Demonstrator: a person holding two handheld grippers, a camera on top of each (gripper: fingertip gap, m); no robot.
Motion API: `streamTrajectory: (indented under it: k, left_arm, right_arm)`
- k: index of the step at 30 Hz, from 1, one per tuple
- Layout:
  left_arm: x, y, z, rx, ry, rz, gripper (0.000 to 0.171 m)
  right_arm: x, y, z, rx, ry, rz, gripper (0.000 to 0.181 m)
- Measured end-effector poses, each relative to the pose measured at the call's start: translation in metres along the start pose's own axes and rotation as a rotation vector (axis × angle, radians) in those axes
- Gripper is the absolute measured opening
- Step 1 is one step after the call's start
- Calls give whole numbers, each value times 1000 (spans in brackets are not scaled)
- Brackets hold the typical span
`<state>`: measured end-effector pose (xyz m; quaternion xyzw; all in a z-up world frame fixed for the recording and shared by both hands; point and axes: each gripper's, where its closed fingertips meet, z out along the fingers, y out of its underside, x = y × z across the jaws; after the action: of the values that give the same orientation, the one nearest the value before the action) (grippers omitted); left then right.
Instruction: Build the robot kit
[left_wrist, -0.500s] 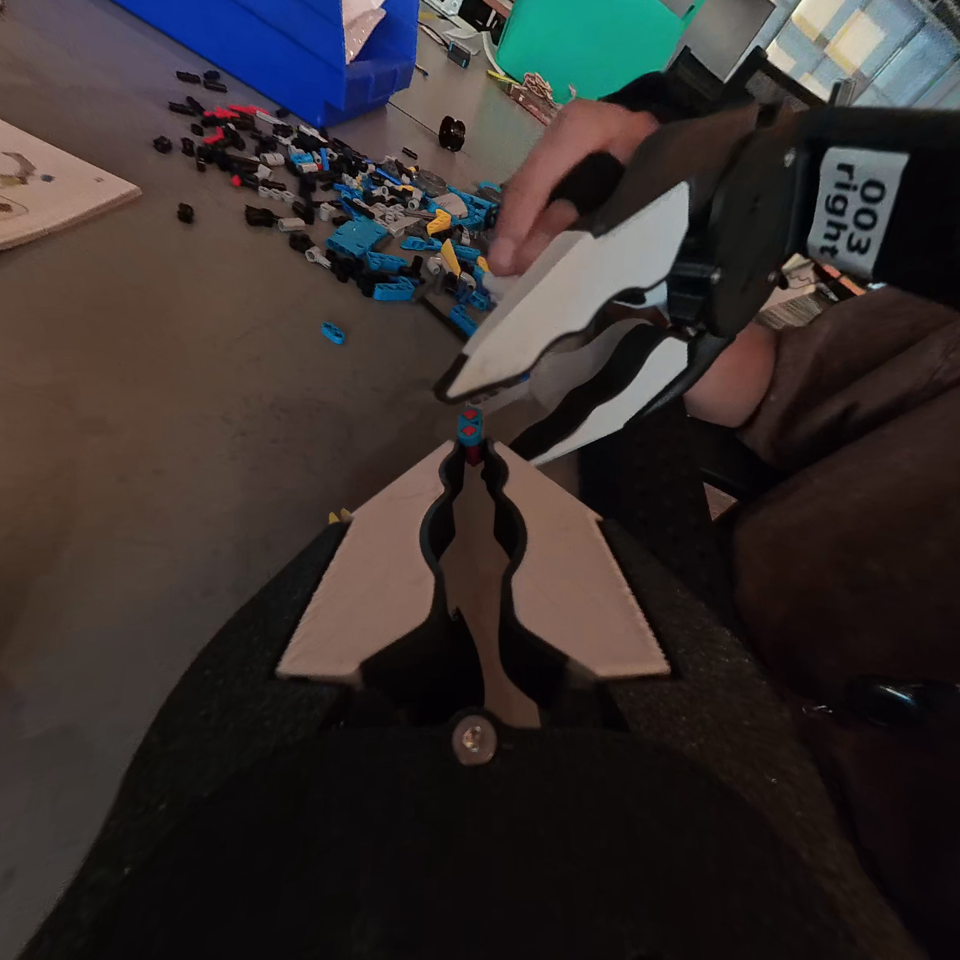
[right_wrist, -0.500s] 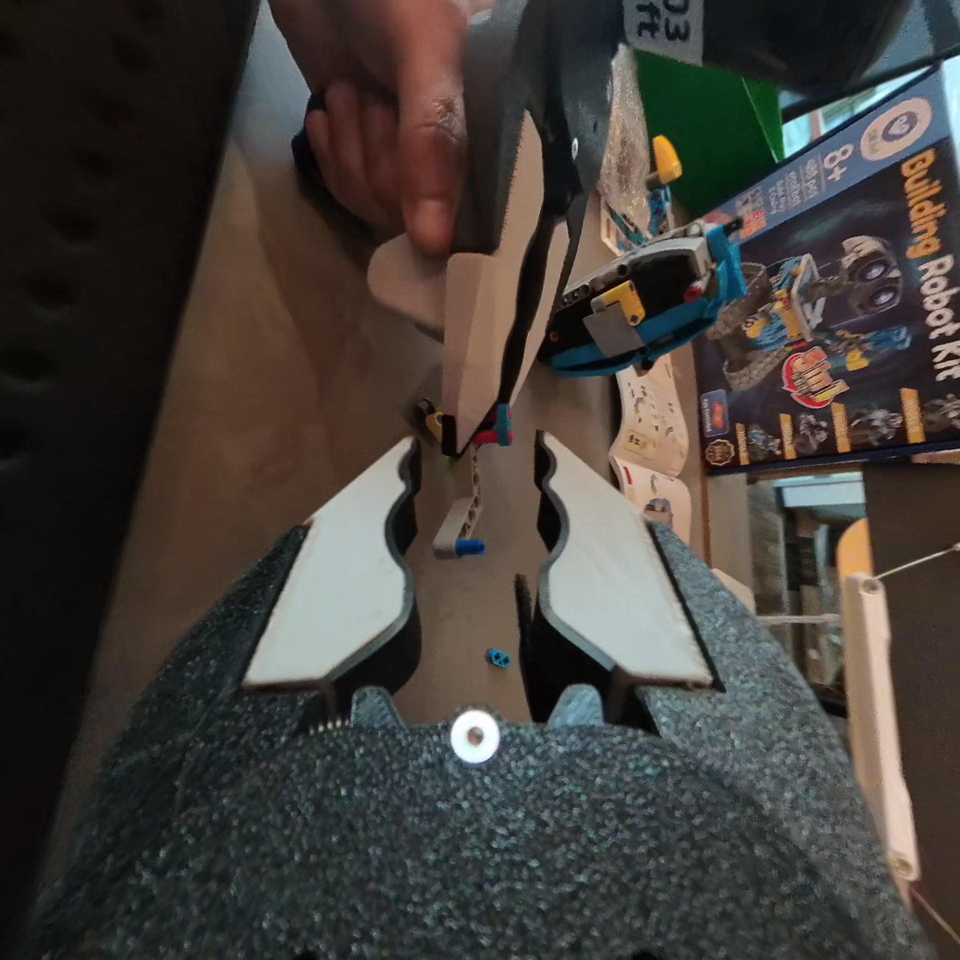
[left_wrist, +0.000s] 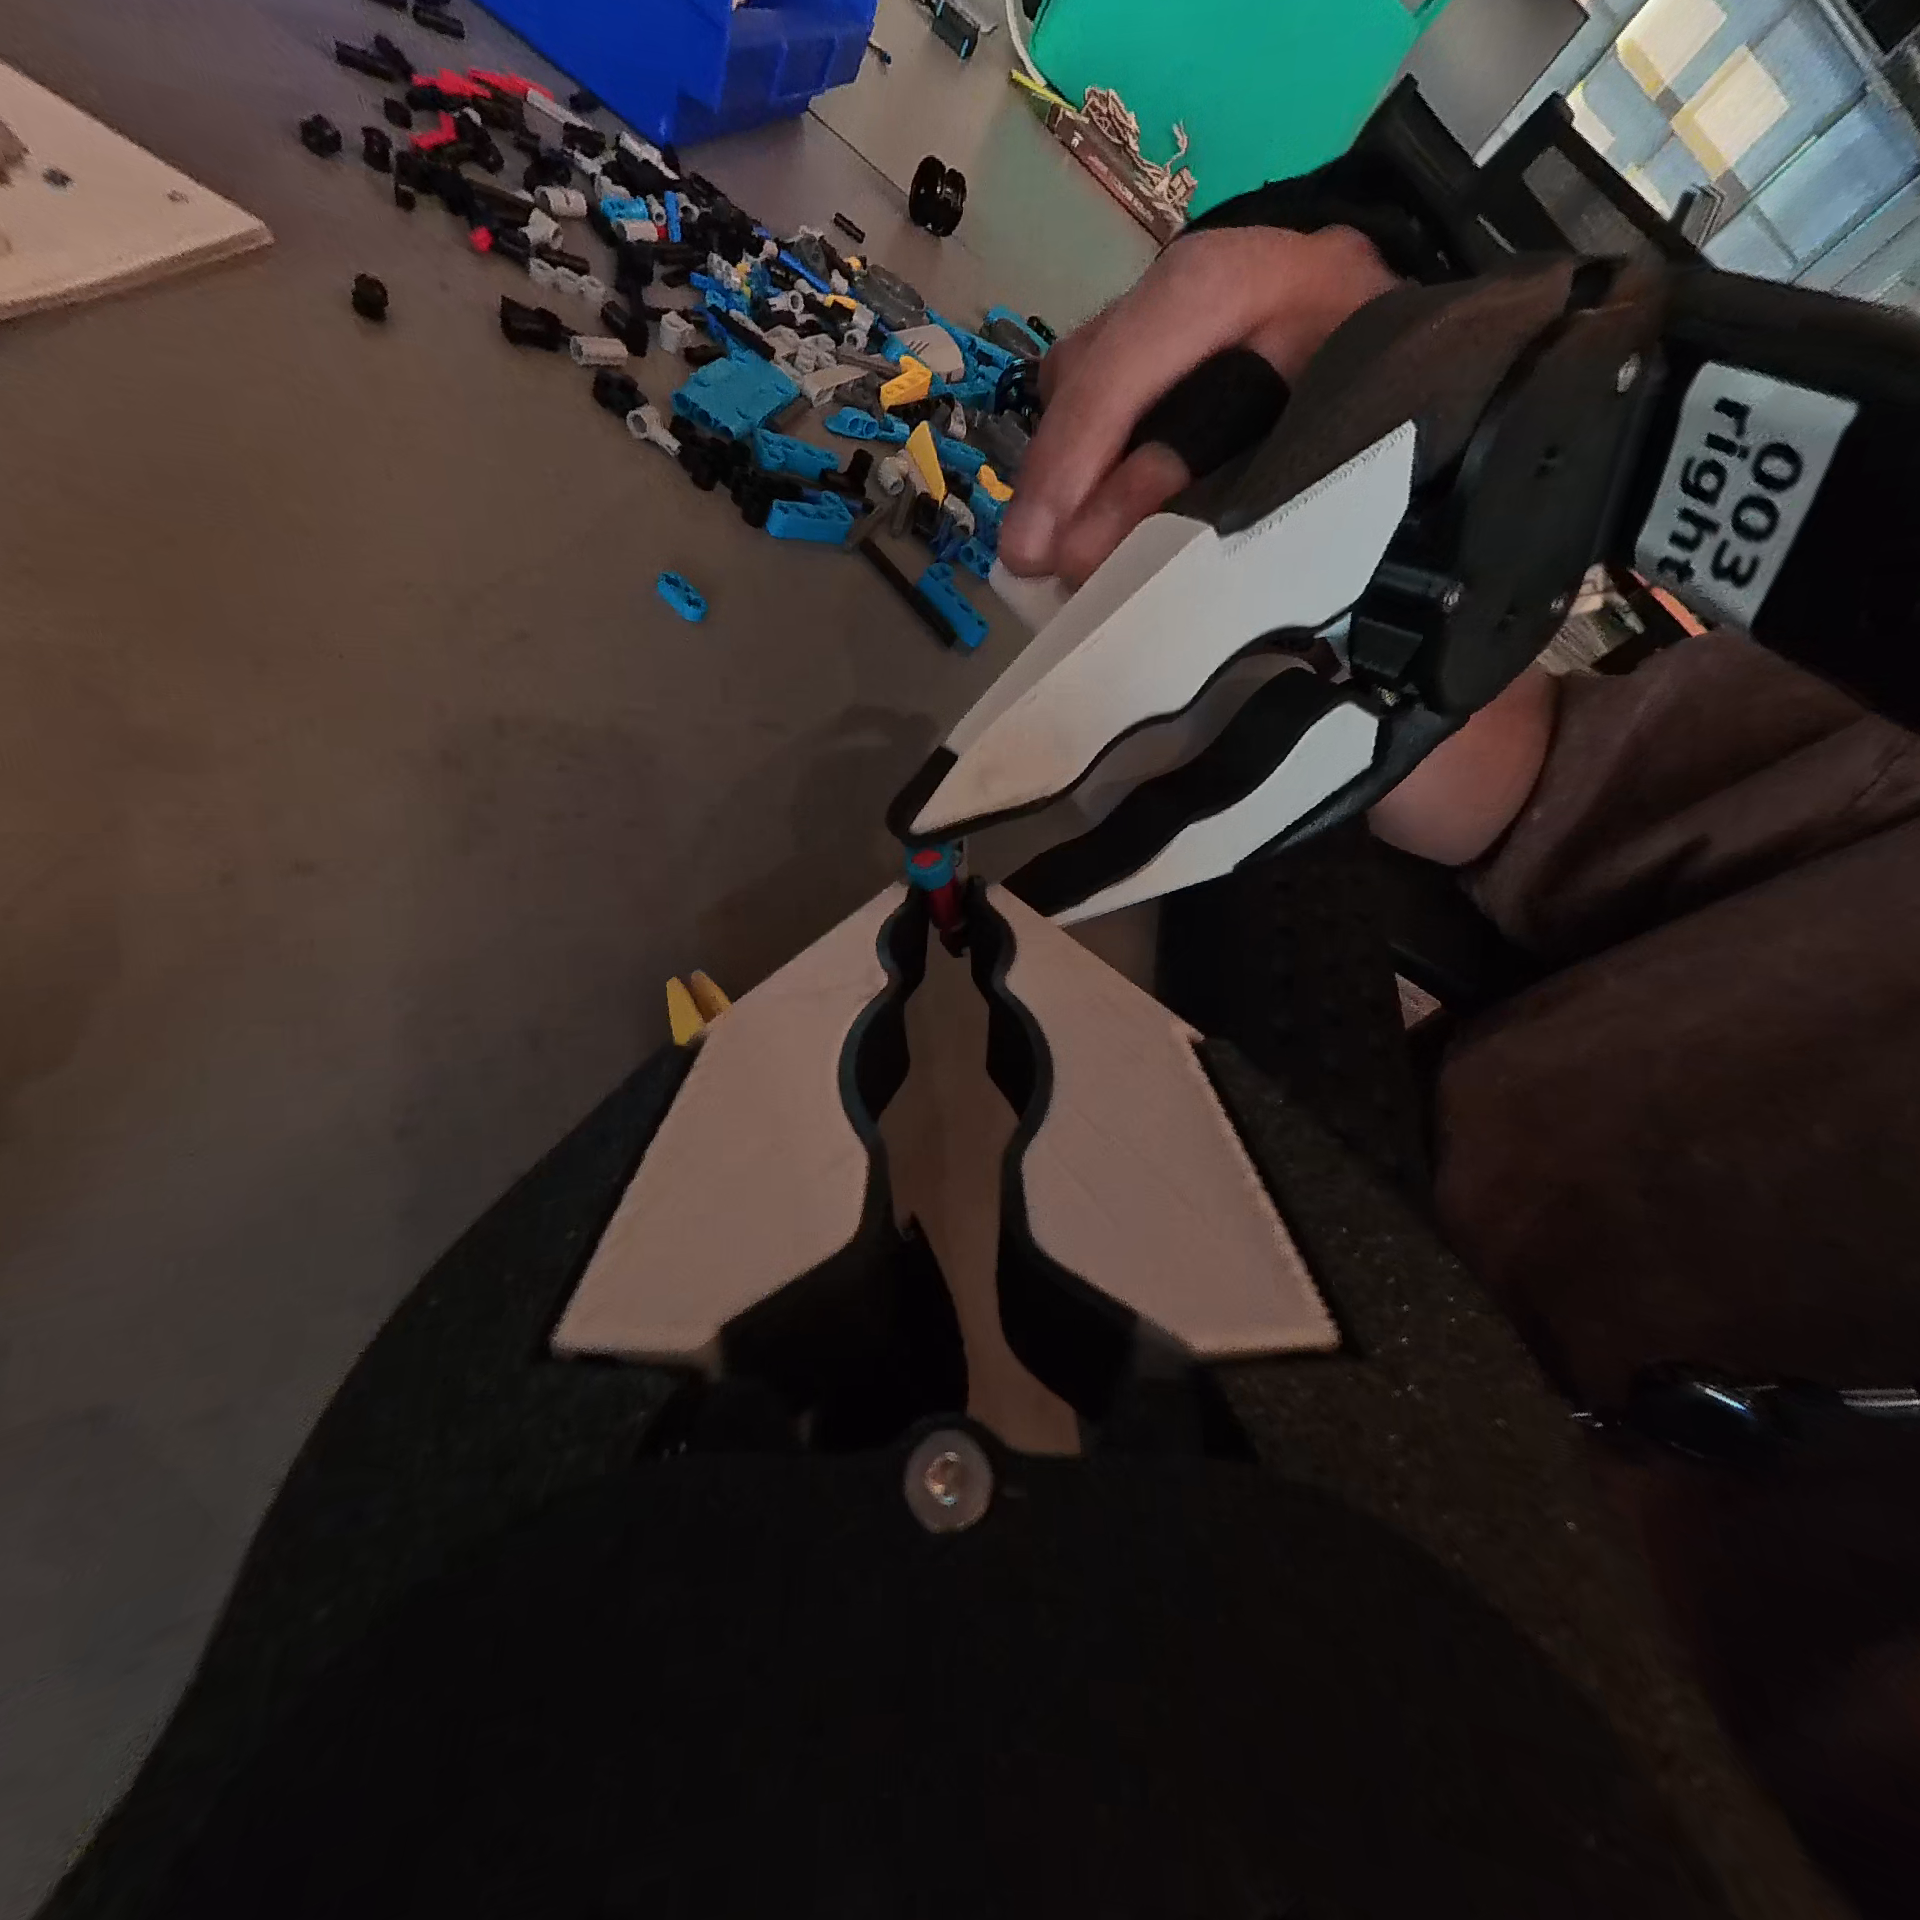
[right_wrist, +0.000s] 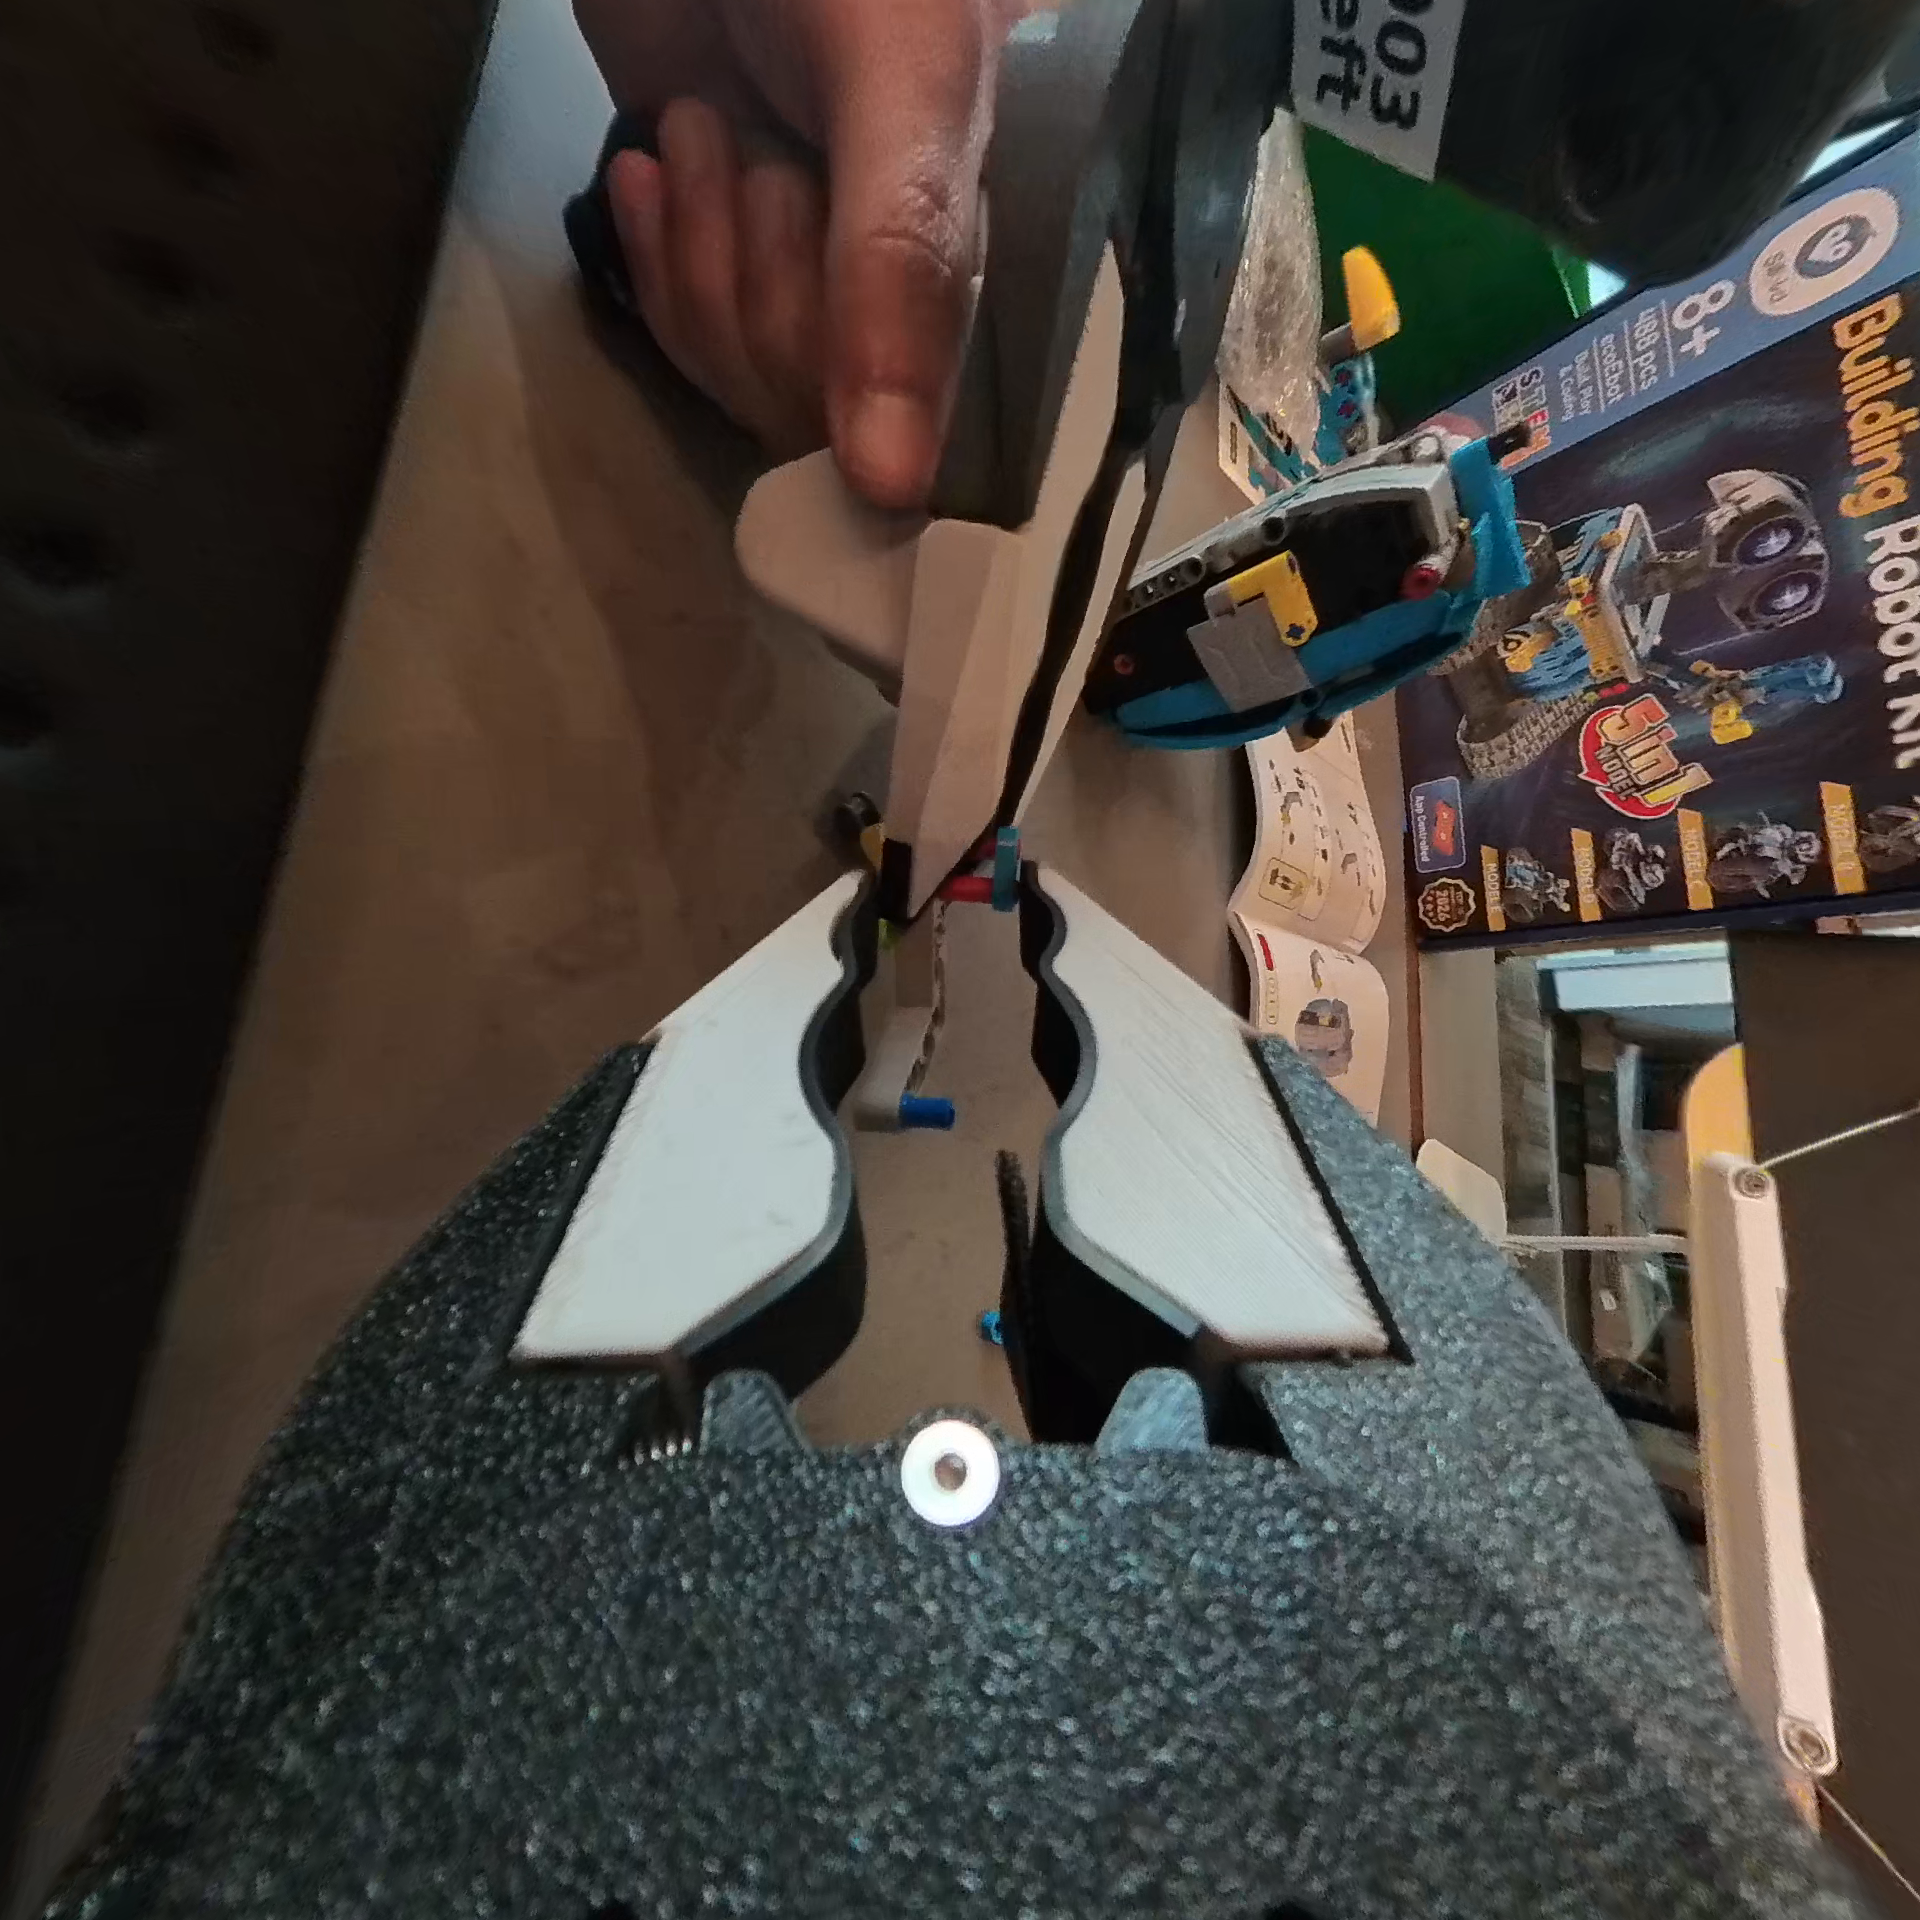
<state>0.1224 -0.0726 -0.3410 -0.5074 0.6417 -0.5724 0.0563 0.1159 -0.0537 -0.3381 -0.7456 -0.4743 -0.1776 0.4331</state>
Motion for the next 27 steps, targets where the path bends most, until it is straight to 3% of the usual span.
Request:
streamTrajectory:
  k: [7, 11, 12, 15, 18, 23, 27]
  left_arm:
    - [-3, 2, 1, -13, -4, -36, 7]
    - [0, -13, -9, 94, 38, -63, 9]
    - [0, -21, -15, 152, 50, -78, 18]
    - [0, -45, -38, 321, 91, -131, 25]
    - [3, -58, -49, 413, 112, -130, 25]
    - [26, -67, -40, 452, 114, 9, 29]
    - [40, -64, -26, 425, 103, 85, 44]
  right_arm:
    - [-2, 7, 6, -58, -21, 20, 27]
    - [11, 1, 1, 2, 3, 92, 25]
    - [15, 1, -1, 29, 2, 134, 25]
    - [32, -1, -11, 151, -14, 324, 26]
    - [54, -12, -28, 353, -53, 563, 25]
    - [75, -39, -53, 725, -251, 939, 25]
    - [80, -49, -53, 860, -354, 1092, 25]
